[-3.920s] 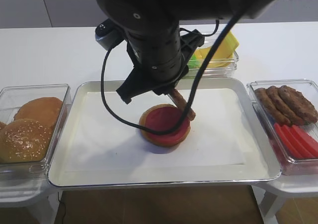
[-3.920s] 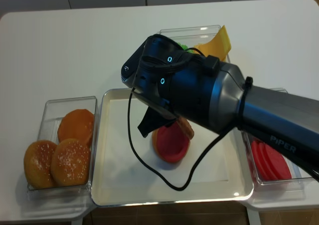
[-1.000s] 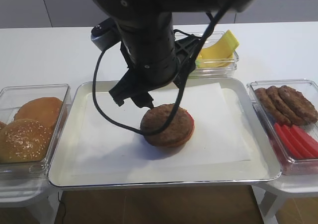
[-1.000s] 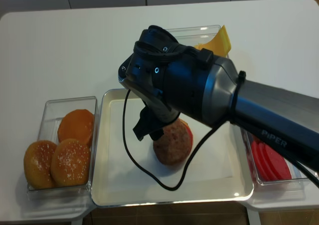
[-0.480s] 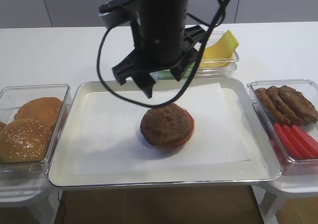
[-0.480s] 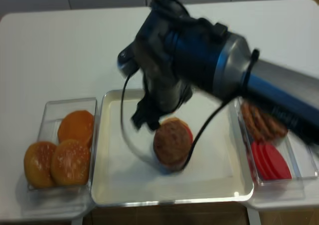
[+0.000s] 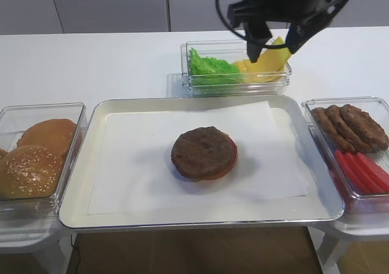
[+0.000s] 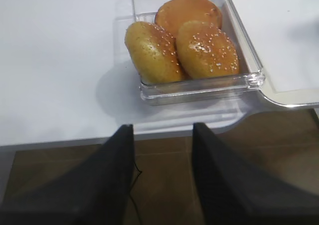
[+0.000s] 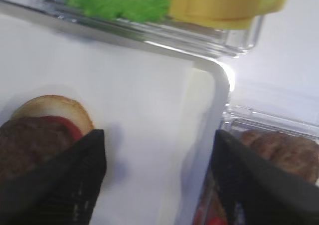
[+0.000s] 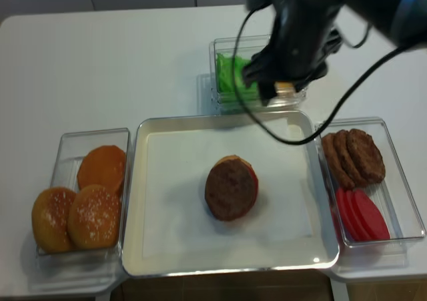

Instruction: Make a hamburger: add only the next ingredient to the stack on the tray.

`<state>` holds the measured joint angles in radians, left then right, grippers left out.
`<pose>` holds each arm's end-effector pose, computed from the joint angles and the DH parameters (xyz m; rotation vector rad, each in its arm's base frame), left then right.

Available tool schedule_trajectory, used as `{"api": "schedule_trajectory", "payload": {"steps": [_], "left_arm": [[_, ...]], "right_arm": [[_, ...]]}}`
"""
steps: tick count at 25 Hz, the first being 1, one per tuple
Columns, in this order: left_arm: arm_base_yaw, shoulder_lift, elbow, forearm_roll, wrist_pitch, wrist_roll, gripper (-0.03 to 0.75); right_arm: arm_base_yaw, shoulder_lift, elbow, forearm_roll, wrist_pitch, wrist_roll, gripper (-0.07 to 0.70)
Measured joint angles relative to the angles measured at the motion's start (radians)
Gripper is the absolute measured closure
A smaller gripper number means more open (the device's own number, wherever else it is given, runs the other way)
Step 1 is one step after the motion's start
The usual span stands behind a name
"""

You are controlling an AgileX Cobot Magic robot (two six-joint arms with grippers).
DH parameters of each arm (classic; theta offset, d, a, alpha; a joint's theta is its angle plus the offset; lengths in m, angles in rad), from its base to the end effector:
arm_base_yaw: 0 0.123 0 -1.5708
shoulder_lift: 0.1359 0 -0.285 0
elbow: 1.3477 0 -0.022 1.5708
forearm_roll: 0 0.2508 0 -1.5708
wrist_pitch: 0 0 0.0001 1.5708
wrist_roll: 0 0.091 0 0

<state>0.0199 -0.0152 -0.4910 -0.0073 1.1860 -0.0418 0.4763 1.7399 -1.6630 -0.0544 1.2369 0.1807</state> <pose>-0.0119 -0.0009 0.2649 -0.0658 2.1625 -0.0215 0.3281 0.1640 0.3339 -0.4242 2.7649 0.0847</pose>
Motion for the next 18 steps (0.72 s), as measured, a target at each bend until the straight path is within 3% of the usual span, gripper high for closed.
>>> {"api": "schedule_trajectory", "payload": {"steps": [11,14,18], "left_arm": [[0.0,0.0,0.0,0.0,0.0,0.0,0.425],[0.0,0.0,0.0,0.0,0.0,0.0,0.425],[0.0,0.0,0.0,0.0,0.0,0.0,0.425]], "right_arm": [[-0.319,-0.105,-0.001,0.064,0.008,-0.062,0.132],[-0.351,-0.141,0.004,0.071,0.01,-0.064,0.132],[-0.356,-0.208,0.094,0.067,0.01,-0.066,0.132]]}}
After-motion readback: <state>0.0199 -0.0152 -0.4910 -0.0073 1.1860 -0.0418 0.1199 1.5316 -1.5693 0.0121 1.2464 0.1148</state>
